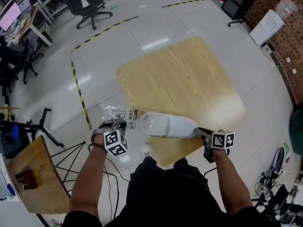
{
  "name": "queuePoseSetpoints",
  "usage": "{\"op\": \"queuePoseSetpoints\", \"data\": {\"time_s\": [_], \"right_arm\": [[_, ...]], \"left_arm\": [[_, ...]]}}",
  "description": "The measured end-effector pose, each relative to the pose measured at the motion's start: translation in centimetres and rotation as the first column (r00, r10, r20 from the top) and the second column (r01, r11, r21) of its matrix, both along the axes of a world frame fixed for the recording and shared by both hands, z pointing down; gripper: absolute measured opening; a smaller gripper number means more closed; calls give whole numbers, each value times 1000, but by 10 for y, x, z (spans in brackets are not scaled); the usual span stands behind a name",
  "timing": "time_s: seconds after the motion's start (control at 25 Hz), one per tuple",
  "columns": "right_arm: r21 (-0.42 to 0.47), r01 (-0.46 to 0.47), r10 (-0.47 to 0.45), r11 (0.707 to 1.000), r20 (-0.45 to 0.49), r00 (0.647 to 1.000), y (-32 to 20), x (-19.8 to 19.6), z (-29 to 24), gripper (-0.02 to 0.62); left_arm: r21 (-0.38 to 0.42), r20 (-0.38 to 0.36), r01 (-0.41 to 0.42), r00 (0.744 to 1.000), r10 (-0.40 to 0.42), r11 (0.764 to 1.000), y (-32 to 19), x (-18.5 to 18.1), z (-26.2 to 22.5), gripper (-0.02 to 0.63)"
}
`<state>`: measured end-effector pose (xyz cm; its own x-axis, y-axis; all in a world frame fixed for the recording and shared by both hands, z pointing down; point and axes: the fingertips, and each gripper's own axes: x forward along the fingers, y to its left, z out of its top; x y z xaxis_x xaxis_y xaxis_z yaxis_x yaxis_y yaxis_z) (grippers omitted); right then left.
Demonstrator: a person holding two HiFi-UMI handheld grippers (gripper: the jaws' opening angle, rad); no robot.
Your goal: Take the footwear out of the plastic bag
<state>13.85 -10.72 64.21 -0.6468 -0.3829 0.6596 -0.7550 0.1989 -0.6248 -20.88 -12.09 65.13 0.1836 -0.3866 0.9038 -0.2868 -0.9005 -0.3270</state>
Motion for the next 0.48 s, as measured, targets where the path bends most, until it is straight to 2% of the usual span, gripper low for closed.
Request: {"op": "queuePoseSetpoints", "data": {"time_s": [0.48], "right_arm": [[-8, 12, -12, 1000, -8, 1000, -4, 3, 0, 40]], "left_arm": [[7, 40, 43, 998, -43, 999, -10, -29, -1, 8]]}}
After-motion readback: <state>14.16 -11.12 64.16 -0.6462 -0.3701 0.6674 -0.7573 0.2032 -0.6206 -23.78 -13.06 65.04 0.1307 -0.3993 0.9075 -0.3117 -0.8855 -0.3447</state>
